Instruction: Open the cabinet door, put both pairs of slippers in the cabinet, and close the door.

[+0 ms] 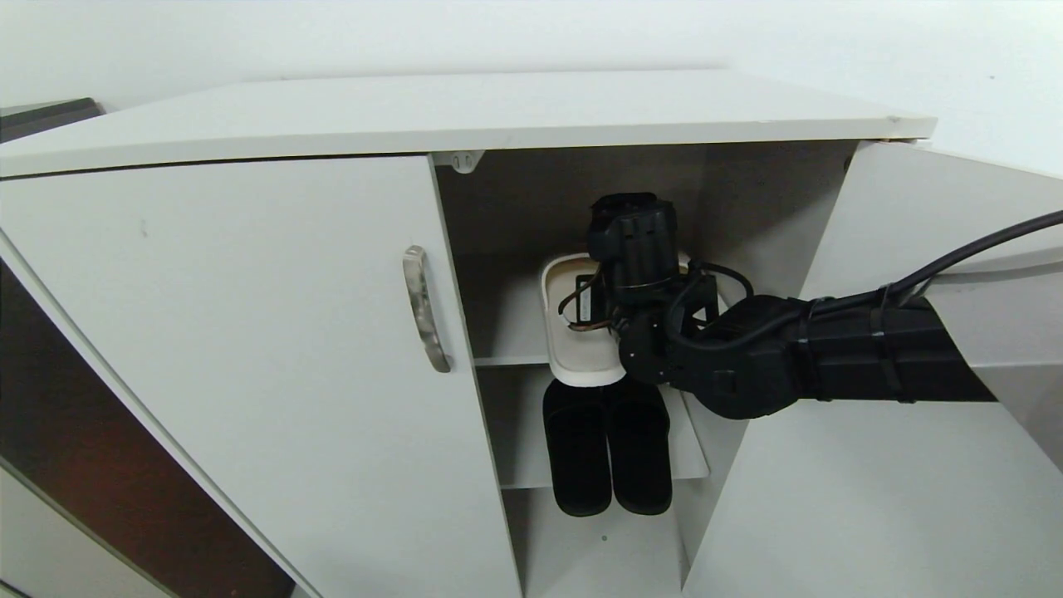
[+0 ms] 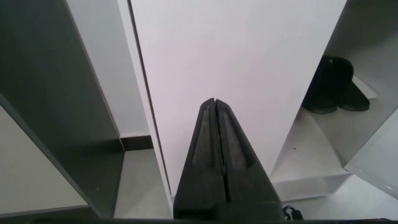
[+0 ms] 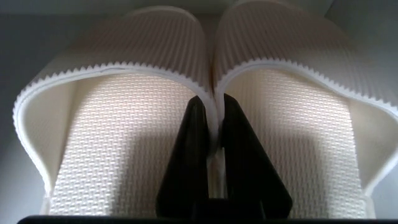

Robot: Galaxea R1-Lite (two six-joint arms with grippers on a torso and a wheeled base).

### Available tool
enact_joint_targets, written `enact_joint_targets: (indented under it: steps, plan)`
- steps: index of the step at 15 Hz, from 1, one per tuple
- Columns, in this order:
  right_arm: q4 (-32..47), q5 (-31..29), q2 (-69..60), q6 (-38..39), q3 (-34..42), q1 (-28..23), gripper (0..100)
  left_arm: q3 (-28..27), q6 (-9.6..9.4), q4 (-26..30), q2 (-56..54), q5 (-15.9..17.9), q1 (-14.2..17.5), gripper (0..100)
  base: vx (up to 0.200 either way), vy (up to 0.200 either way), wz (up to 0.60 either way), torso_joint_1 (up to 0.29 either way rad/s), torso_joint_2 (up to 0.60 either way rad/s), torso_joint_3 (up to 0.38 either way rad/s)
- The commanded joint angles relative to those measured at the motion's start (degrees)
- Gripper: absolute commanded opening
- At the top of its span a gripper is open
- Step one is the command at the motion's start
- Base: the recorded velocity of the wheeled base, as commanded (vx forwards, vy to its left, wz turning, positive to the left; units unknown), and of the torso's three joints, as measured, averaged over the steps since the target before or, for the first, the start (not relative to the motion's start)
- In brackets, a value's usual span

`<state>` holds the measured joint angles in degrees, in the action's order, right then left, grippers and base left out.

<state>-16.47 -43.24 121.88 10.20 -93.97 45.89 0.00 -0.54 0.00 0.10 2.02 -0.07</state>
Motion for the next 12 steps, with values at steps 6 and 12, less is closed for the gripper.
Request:
enact_joint_targets:
  steps: [6, 12]
  plan:
    - [-0.4, -0.4, -0.8, 0.3, 2.1, 0.2, 100, 0.0, 0.01, 0.0, 0.1, 0.0, 0.0, 0, 0.000, 0.000, 0.00, 0.000, 0.00, 0.000]
    - [-5.0, -0.4, -11.1, 0.8, 14.6, 2.9, 100, 0.0, 0.01, 0.0, 0.0, 0.1, 0.0, 0, 0.000, 0.000, 0.00, 0.000, 0.00, 0.000]
